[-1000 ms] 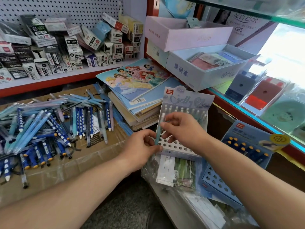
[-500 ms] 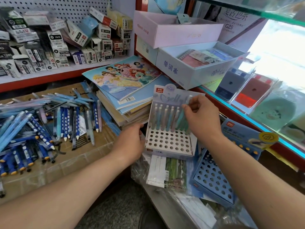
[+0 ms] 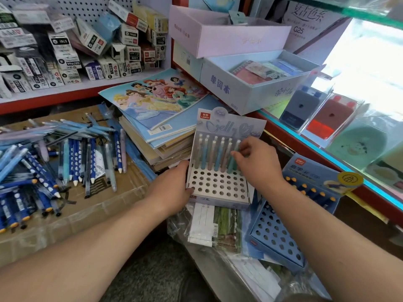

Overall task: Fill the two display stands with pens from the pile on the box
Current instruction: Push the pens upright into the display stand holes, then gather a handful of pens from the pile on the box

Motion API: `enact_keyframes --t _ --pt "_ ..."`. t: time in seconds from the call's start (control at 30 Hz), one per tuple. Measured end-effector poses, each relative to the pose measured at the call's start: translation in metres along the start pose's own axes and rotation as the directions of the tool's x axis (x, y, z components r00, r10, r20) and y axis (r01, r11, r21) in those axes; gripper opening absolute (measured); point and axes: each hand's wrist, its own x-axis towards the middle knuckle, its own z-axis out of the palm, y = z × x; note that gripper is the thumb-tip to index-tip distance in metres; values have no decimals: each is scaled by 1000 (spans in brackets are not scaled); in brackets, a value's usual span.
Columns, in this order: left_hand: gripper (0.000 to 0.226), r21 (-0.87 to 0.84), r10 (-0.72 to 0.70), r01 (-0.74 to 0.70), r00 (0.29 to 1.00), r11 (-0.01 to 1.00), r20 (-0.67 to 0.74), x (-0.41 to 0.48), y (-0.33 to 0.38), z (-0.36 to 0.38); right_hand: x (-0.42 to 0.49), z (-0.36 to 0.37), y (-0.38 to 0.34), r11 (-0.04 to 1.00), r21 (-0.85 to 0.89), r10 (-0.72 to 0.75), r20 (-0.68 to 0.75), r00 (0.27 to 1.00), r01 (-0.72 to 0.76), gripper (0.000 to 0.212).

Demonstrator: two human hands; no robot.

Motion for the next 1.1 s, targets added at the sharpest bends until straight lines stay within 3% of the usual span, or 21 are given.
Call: enact_keyframes --t 0.3,0.63,0.73,0.83,0.93,1.1 --pt "67 44 -4 4 1000 999 1 0 -1 2 3 13 3 971 -238 10 15 1000 -6 12" --pt "66 97 14 -16 1000 995 25 -2 -4 7 5 10 3 953 -288 113 66 991 -89 34" --pt "66 18 29 -29 999 999 16 -3 -2 4 1 -1 -14 944 -321 131 152 980 -76 33" --pt "65 -47 -2 0 999 999 -38 -9 0 -12 -13 0 -35 988 -153 67 324 944 -17 24" --pt "62 -53 -57 52 994 997 -96 -19 -9 -39 -29 13 -56 997 53 -66 340 938 52 19" --pt "58 -166 -206 180 965 970 -162 -49 -35 -96 -49 40 -88 957 217 -272 447 852 192 52"
